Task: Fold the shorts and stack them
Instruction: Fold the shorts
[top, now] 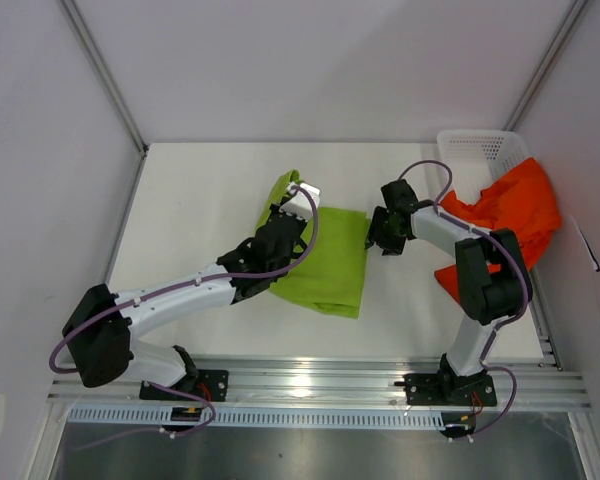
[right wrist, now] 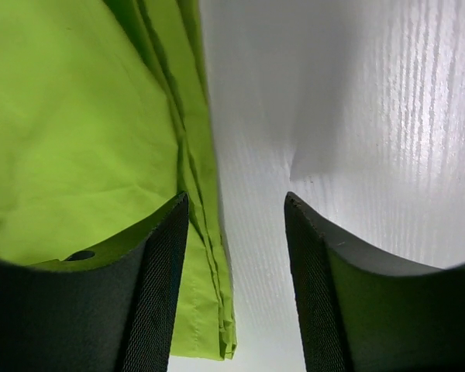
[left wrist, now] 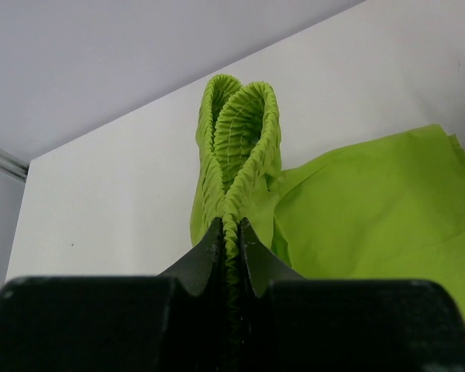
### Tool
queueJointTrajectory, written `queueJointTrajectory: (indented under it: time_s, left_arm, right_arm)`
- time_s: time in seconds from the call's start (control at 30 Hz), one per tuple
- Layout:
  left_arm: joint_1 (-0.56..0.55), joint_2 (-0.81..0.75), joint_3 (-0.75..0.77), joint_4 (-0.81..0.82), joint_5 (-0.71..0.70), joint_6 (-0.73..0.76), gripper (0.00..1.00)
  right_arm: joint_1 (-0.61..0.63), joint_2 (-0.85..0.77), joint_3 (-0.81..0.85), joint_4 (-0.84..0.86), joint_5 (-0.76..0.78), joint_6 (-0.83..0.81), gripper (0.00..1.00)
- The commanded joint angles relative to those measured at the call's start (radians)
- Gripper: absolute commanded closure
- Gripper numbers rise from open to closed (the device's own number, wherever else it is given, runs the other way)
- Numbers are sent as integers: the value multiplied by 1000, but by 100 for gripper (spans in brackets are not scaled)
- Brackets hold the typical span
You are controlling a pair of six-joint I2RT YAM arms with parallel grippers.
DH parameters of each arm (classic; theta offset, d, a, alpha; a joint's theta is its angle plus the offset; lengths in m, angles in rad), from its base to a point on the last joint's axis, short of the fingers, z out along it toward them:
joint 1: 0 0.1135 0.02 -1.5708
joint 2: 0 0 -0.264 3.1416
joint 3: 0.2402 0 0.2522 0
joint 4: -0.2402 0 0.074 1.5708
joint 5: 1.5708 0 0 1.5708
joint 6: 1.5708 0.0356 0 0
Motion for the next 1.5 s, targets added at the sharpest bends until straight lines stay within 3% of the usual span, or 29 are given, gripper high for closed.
queueJointTrajectory:
  time_s: [0.0, 0.37, 0.6, 0.73, 0.8, 1.1, 1.2, 1.47]
  left_arm:
    - [-9, -28, 39, 42, 0, 0, 100]
    - [-10, -26, 35, 42, 10, -3, 100]
    - [-40, -8, 15, 64, -8, 7, 100]
    - [-96, 70, 36, 81, -49, 14, 100]
    - [-124, 110, 51, 96, -101, 16, 100]
    - [-190, 357, 174, 119, -212, -62, 100]
    - [-190, 454, 247, 43, -302, -133, 100]
    - [-193, 517, 272, -4, -293, -262, 99]
  right_arm:
    - [13, -20, 34, 51, -11, 9, 45]
    - [53, 99, 59, 83, -30, 14, 49]
    - [68, 124, 80, 64, 22, 11, 75]
    - [68, 130, 76, 70, 13, 12, 83]
    - [70, 135, 76, 75, 8, 14, 92]
    - [67, 146, 61, 84, -7, 6, 93]
    - [62, 141, 51, 92, -16, 8, 93]
    - [44, 139, 24, 123, -65, 12, 93]
